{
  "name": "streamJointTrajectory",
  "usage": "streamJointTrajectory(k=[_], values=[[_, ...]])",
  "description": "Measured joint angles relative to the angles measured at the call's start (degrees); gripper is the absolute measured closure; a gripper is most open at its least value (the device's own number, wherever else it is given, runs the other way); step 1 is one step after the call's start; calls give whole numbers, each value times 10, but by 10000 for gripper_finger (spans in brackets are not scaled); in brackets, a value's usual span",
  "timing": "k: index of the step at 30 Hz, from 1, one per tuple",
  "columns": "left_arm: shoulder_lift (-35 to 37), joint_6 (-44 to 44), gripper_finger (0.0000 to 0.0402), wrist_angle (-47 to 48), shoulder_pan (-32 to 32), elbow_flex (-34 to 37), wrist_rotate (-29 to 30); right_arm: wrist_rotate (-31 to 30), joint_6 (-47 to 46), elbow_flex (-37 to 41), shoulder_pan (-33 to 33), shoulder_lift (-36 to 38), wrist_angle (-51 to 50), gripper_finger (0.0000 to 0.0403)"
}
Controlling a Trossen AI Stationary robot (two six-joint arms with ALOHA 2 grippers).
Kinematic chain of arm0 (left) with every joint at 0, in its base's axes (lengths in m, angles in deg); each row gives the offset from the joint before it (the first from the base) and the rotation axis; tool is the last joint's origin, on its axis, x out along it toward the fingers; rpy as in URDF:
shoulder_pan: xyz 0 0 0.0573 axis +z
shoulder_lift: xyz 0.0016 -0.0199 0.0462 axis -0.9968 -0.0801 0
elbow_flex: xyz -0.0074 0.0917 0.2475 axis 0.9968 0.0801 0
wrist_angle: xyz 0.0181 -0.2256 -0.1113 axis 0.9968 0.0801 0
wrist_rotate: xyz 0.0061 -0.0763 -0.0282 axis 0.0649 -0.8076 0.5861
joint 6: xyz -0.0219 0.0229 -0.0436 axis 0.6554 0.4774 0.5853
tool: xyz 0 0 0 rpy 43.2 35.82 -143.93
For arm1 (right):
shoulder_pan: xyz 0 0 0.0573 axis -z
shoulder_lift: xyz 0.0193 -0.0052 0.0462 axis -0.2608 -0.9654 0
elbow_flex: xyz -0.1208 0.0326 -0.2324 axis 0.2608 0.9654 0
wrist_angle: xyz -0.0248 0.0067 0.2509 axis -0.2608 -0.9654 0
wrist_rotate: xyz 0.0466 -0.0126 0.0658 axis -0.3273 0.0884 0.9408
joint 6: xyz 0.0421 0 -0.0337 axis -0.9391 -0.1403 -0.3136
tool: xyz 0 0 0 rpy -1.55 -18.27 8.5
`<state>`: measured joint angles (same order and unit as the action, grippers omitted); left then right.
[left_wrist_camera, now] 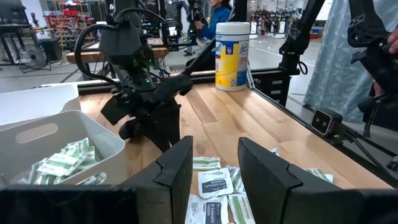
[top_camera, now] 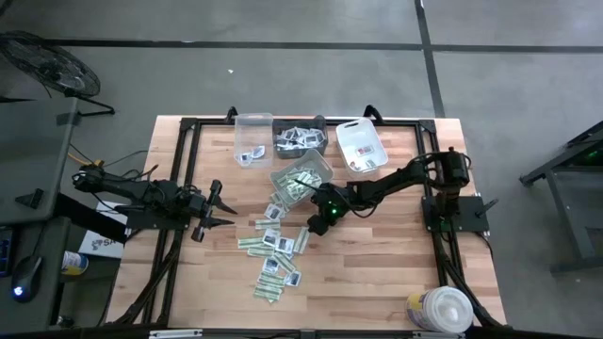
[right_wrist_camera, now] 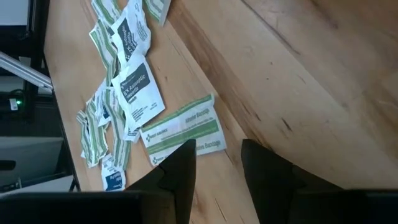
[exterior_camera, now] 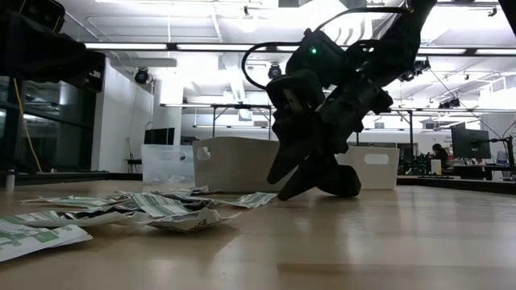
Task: Pick & Place First Aid Supplies
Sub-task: Put the bandage pack into the gray bin
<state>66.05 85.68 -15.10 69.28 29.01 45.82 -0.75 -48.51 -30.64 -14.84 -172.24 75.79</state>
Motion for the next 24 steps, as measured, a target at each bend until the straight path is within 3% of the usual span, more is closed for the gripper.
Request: streamJointTrajectory(k=[24], values=[[0, 0, 273, 0, 0, 0, 0, -14, -15, 1, -10, -2, 5, 277]])
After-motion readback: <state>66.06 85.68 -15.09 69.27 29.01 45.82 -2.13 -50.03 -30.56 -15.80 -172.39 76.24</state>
